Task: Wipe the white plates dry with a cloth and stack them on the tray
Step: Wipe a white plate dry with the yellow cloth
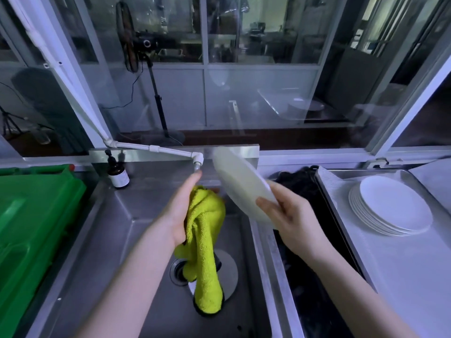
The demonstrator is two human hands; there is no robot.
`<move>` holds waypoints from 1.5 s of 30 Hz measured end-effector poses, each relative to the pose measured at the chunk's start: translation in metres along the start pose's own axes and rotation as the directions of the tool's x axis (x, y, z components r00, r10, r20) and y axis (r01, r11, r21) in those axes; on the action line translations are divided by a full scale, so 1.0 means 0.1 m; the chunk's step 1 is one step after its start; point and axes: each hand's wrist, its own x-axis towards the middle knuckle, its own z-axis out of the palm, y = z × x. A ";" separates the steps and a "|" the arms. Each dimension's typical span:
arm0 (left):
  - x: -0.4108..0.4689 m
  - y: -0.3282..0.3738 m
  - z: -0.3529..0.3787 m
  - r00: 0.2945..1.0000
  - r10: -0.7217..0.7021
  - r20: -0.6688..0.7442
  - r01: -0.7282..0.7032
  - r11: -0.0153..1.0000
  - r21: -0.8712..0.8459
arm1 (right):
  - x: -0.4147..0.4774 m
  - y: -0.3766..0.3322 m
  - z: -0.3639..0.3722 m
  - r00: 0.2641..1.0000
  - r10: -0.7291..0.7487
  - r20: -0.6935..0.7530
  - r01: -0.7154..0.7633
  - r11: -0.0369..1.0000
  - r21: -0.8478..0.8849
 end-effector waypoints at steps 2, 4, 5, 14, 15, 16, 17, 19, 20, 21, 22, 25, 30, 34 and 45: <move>-0.04 -0.01 0.09 0.998 0.030 0.050 -0.030 0.999 -0.012 | -0.10 0.00 -0.04 0.993 -0.044 0.110 0.065 0.980 -0.191; -0.08 -0.05 0.15 0.999 0.034 0.040 -0.034 0.999 -0.001 | -0.20 0.02 -0.09 0.974 -0.102 0.202 0.173 0.909 -0.379; -0.09 -0.09 0.17 0.999 0.023 0.023 -0.023 1.000 0.006 | -0.25 0.03 -0.13 0.958 -0.139 0.249 0.242 0.857 -0.455; -0.02 -0.47 0.50 0.975 0.083 -0.206 -0.056 0.989 0.134 | -0.53 0.29 -0.48 0.922 -0.094 0.376 0.339 0.666 -0.664; 0.01 -0.50 0.53 0.973 0.101 -0.209 -0.073 0.987 0.142 | -0.55 0.32 -0.53 0.938 -0.025 0.344 0.260 0.707 -0.658; 0.04 -0.53 0.57 0.972 0.114 -0.205 -0.087 0.987 0.138 | -0.58 0.33 -0.60 0.950 0.053 0.309 0.162 0.760 -0.629; 0.07 -0.55 0.60 0.972 0.122 -0.201 -0.097 0.987 0.130 | -0.62 0.34 -0.69 0.955 0.125 0.269 0.057 0.812 -0.580; 0.13 -0.59 0.64 0.972 0.125 -0.197 -0.103 0.988 0.116 | -0.71 0.35 -0.86 0.969 0.218 0.117 -0.151 0.895 -0.419; 0.17 -0.61 0.66 0.973 0.121 -0.194 -0.101 0.989 0.109 | -0.75 0.34 -0.94 0.961 0.277 0.001 -0.265 0.920 -0.288; 0.20 -0.64 0.68 0.976 0.116 -0.186 -0.098 0.990 0.100 | -0.79 0.35 -0.98 0.922 0.367 -0.125 -0.382 0.915 -0.128; 0.24 -0.68 0.70 0.980 0.109 -0.169 -0.095 0.991 0.090 | -0.82 0.36 -1.00 0.850 0.474 -0.231 -0.483 0.875 0.019; 0.34 -0.78 0.80 0.991 0.095 -0.090 -0.085 0.990 0.112 | -0.84 0.39 -0.94 0.664 0.699 -0.266 -0.634 0.715 0.295; 0.43 -0.96 1.02 0.983 0.155 0.096 -0.171 0.968 0.187 | -0.93 0.42 -0.93 0.587 0.715 -0.381 -0.523 0.694 0.496; 0.47 -1.05 1.21 0.930 0.222 0.293 -0.309 0.903 0.297 | -1.06 0.47 -1.11 0.526 0.712 -0.466 -0.462 0.699 0.546; 0.88 -1.19 2.08 0.911 0.272 0.310 -0.388 0.823 0.415 | -1.28 1.01 -2.17 0.472 0.726 -0.501 -0.480 0.688 0.545</move>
